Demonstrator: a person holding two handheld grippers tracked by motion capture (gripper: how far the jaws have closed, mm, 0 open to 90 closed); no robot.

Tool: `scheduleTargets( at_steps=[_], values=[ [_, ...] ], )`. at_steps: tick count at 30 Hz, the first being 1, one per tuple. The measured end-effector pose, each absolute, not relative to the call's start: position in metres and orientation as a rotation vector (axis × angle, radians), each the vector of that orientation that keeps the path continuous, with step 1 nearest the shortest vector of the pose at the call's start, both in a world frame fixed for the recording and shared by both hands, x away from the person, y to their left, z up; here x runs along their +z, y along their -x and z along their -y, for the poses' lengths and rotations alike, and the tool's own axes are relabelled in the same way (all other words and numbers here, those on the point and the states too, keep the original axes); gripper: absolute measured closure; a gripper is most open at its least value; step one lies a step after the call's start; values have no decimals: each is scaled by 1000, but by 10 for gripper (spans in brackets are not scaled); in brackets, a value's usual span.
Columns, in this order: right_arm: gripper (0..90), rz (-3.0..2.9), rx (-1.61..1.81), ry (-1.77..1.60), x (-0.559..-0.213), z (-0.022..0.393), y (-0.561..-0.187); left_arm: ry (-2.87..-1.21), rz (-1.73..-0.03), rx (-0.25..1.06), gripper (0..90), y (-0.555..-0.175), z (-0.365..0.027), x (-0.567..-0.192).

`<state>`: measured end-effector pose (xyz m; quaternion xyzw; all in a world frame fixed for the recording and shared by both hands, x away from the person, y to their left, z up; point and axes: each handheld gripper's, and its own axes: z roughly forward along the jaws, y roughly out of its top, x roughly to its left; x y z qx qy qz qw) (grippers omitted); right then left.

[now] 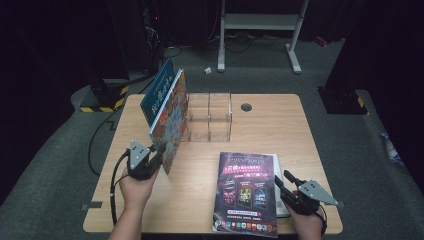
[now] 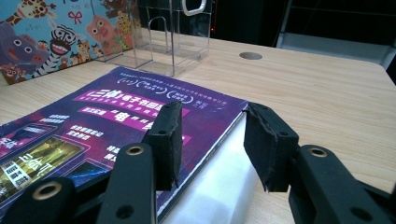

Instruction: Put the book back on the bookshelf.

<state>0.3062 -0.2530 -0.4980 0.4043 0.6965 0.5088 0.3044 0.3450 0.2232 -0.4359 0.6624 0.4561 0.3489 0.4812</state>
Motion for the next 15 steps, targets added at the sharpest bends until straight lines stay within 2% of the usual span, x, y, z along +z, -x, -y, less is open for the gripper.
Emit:
scheduleTargets(
  at_steps=[15],
  values=[
    [565,-1838,1346,-1066,-497,253,-305,-1633,-1132,834,757,-334,-234,-457]
  ],
)
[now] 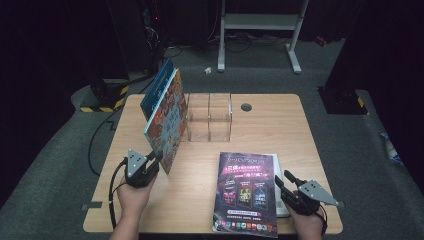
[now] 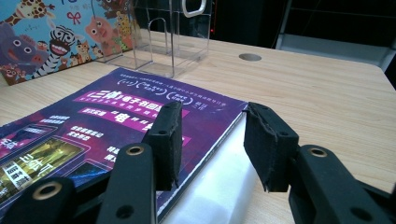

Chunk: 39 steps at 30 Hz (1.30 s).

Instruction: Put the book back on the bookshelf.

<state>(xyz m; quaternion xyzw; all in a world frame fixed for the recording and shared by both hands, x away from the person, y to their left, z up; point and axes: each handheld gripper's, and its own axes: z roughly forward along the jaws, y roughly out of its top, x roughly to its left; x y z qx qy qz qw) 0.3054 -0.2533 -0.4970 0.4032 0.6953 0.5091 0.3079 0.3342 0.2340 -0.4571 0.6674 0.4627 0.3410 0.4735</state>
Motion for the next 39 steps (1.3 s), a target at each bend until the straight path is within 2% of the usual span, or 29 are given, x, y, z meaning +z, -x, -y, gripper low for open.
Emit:
scheduleTargets(
  at_steps=[26,39],
  values=[
    [566,-1845,1347,-1066,-497,252,-305,-1566,-1200,798,801,-335,-233,-462],
    [566,-1845,1347,-1065,-497,252,-305,-1540,-1240,861,816,-335,-227,-463]
  ],
)
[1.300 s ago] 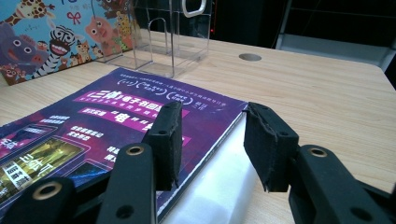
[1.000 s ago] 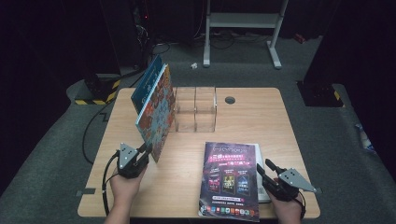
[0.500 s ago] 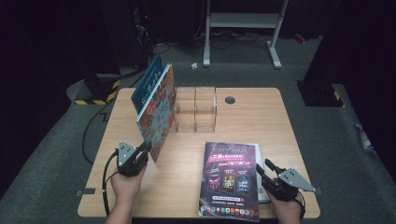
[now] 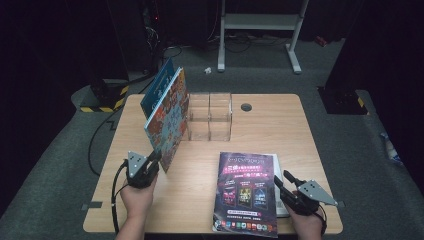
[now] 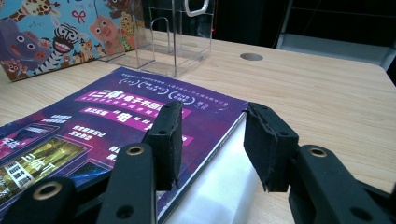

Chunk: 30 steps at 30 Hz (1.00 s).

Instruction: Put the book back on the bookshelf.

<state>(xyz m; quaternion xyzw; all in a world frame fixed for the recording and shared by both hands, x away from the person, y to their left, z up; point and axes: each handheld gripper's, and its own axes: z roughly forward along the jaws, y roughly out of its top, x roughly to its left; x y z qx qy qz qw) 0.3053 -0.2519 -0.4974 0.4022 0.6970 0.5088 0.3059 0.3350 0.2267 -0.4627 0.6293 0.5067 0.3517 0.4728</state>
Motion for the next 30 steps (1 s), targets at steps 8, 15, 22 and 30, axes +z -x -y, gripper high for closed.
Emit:
scheduleTargets(
  at_steps=[8,15,22,30],
  values=[
    [566,-1839,1346,-1071,-498,253,-305,-1488,-1271,891,817,-332,-223,-467],
    [567,-1837,1347,-1067,-497,254,-305,-1427,-1305,903,817,-331,-217,-470],
    [567,-1840,1346,-1064,-497,253,-305,-1474,-1276,924,817,-335,-213,-465],
    [567,-1840,1345,-1061,-497,253,-305,-1461,-1291,915,816,-336,-215,-464]
  ],
)
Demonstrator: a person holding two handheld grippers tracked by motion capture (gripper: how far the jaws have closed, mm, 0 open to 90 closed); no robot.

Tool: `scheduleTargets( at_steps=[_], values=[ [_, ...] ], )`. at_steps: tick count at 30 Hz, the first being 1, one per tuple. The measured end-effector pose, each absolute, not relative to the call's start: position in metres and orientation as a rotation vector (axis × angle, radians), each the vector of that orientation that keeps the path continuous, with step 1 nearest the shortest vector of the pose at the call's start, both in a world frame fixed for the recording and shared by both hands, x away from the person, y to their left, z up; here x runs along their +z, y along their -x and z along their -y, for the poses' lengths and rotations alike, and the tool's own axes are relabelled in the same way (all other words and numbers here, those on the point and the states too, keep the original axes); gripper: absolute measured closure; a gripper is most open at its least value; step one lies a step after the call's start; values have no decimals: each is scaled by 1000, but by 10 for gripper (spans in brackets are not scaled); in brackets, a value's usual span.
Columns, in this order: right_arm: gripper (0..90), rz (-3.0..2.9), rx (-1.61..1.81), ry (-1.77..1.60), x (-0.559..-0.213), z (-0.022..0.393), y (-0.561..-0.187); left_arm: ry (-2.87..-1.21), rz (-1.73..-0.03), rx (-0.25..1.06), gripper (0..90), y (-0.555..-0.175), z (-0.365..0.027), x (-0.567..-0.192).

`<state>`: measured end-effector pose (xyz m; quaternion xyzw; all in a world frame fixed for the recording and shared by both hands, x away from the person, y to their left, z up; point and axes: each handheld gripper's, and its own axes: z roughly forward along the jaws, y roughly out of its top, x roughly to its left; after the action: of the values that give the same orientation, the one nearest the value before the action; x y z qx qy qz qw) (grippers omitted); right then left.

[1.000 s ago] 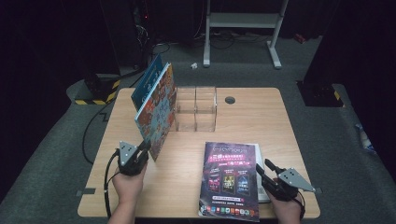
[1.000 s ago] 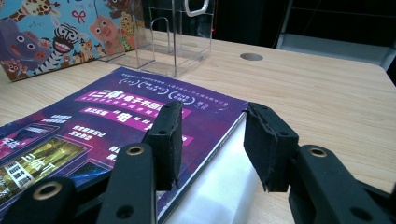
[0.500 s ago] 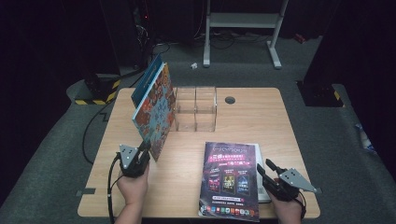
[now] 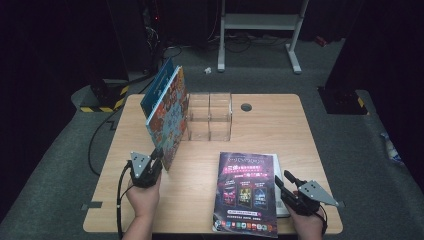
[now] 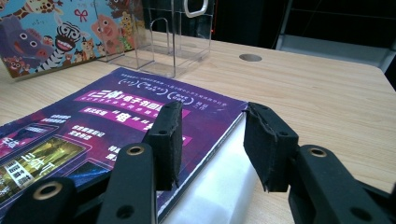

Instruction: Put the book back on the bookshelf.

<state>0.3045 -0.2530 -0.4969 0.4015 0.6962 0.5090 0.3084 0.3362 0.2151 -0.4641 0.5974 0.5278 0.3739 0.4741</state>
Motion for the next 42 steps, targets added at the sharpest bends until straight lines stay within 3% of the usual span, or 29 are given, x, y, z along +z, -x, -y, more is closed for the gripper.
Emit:
scheduleTargets(
  at_steps=[7,21,42],
  values=[
    [567,-1847,1343,-1055,-497,252,-305,-1421,-1313,899,816,-336,-212,-468],
    [567,-1850,1344,-1055,-498,252,-305,-1506,-1256,930,813,-343,-214,-463],
    [567,-1851,1341,-1059,-499,251,-305,-1420,-1306,966,813,-339,-205,-471]
  ],
)
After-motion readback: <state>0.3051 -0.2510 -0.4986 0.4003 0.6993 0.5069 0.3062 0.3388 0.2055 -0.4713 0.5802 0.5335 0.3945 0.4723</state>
